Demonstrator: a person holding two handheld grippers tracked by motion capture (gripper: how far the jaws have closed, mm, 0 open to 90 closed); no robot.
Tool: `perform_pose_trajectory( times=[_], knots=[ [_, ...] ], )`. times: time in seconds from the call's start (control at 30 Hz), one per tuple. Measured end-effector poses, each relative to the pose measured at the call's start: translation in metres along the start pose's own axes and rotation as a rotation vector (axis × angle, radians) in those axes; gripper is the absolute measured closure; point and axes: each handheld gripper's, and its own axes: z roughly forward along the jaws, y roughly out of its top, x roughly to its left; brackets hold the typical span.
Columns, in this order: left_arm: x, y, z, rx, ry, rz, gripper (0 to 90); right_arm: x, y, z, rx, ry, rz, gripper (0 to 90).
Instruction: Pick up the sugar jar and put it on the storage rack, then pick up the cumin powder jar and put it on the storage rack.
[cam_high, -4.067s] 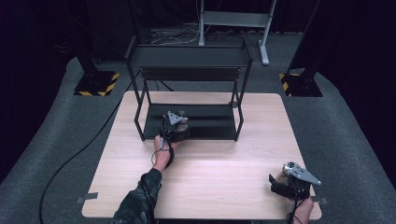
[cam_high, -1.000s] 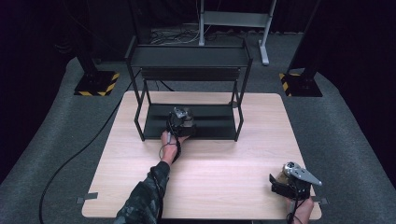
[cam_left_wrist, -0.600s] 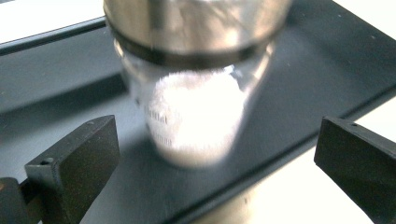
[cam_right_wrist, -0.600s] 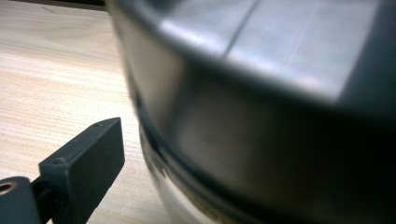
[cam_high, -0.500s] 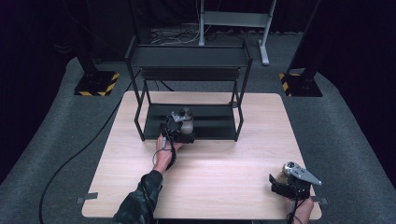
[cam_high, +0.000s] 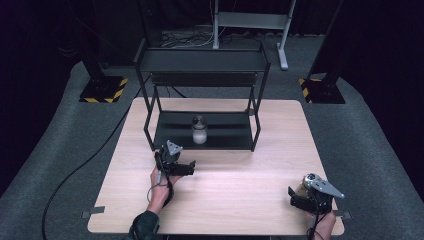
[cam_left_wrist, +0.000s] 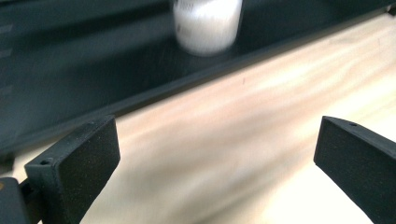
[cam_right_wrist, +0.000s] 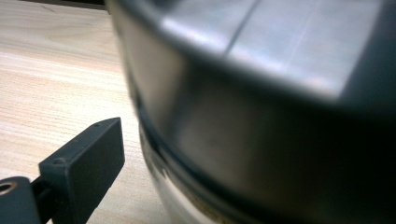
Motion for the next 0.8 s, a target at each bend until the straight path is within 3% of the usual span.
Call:
perform_pose_trajectory(
  times=[0.33,0.6,0.8],
  knots=[
    [0.003,-0.037,-0.025,0.032,0.037,-0.043,0.0,0.001,0.001,0.001,0.005,-0.001,-0.005,2.1],
    [-0.002,-0.054,-0.036,0.081,0.054,-0.049,0.0,0.002,0.001,0.0,0.004,-0.006,-0.005,2.0],
    [-0.002,-0.058,-0.043,0.101,0.063,-0.054,0.0,0.001,0.001,0.0,0.004,-0.006,-0.005,1.9]
  ],
)
